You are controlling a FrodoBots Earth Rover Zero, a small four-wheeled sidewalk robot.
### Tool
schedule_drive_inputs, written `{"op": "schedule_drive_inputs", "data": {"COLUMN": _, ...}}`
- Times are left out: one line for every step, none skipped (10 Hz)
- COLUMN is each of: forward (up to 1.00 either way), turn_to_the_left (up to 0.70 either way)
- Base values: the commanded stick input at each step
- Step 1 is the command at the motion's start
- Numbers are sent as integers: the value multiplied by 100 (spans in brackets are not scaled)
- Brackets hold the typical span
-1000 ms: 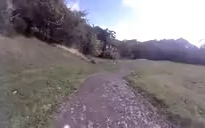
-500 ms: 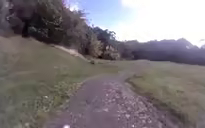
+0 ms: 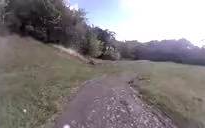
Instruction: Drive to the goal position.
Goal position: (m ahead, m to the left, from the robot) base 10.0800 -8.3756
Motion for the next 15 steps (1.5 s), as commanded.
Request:
{"op": "schedule_drive_inputs", "data": {"forward": 100, "turn_to_the_left": -6}}
{"op": "schedule_drive_inputs", "data": {"forward": 100, "turn_to_the_left": -6}}
{"op": "schedule_drive_inputs", "data": {"forward": 100, "turn_to_the_left": -5}}
{"op": "schedule_drive_inputs", "data": {"forward": 100, "turn_to_the_left": 0}}
{"op": "schedule_drive_inputs", "data": {"forward": 100, "turn_to_the_left": 0}}
{"op": "schedule_drive_inputs", "data": {"forward": 100, "turn_to_the_left": 0}}
{"op": "schedule_drive_inputs", "data": {"forward": 100, "turn_to_the_left": 0}}
{"op": "schedule_drive_inputs", "data": {"forward": 100, "turn_to_the_left": 0}}
{"op": "schedule_drive_inputs", "data": {"forward": 100, "turn_to_the_left": 0}}
{"op": "schedule_drive_inputs", "data": {"forward": 100, "turn_to_the_left": 0}}
{"op": "schedule_drive_inputs", "data": {"forward": 100, "turn_to_the_left": -22}}
{"op": "schedule_drive_inputs", "data": {"forward": 100, "turn_to_the_left": -27}}
{"op": "schedule_drive_inputs", "data": {"forward": 100, "turn_to_the_left": -33}}
{"op": "schedule_drive_inputs", "data": {"forward": 100, "turn_to_the_left": -34}}
{"op": "schedule_drive_inputs", "data": {"forward": 100, "turn_to_the_left": -36}}
